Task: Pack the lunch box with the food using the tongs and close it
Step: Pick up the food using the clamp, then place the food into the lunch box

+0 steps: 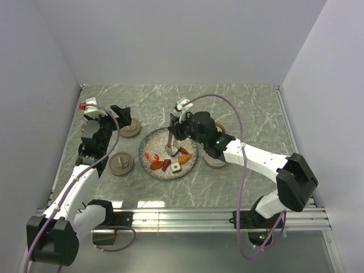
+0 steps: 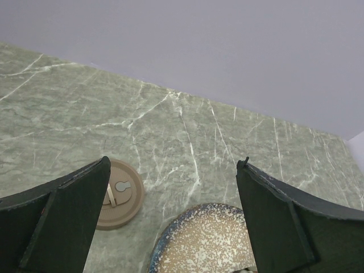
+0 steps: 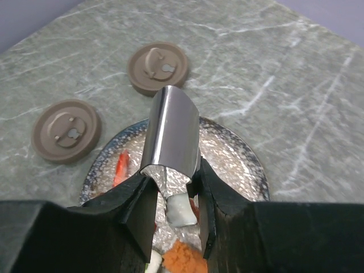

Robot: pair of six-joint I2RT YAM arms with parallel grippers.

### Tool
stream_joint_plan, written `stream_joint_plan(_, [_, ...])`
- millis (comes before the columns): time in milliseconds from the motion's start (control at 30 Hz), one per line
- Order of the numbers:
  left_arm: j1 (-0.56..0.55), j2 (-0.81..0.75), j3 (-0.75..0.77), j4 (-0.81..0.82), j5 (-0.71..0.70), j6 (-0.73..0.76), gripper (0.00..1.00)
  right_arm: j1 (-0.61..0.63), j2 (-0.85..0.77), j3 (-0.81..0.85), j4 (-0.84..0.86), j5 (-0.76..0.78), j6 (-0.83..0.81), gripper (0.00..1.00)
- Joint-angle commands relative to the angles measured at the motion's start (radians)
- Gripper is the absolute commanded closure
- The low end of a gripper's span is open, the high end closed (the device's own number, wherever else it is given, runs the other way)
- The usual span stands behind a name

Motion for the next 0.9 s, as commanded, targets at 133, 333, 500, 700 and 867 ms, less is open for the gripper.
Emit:
stream_joint_plan(133, [0.002, -0.011, 0.010, 0.043, 0.007, -0.006, 0.01, -0.001, -0.206, 0.050, -0.031, 0.211, -0.087, 0.80])
stream_joint_plan(333, [0.002, -0.011, 0.008, 0.048, 0.012, -0.006, 0.01, -0.053, -0.320, 0.004, -0.066, 0.337, -0.102, 0.80])
stream_joint_plan(500, [0.002, -0.007, 0.010, 0.048, 0.021, -0.011, 0.00, -0.171, -0.378, -0.053, -0.063, 0.357, -0.070, 0.80])
stream_joint_plan(700, [0.002, -0.016, 0.007, 0.045, 0.018, -0.011, 0.01, -0.242, -0.354, -0.062, -0.072, 0.354, -0.055, 0.80])
stream_joint_plan(867, [0.002, -0.008, 0.011, 0.043, 0.019, -0.011, 0.01, -0.265, -0.305, -0.062, -0.052, 0.345, -0.045, 0.80])
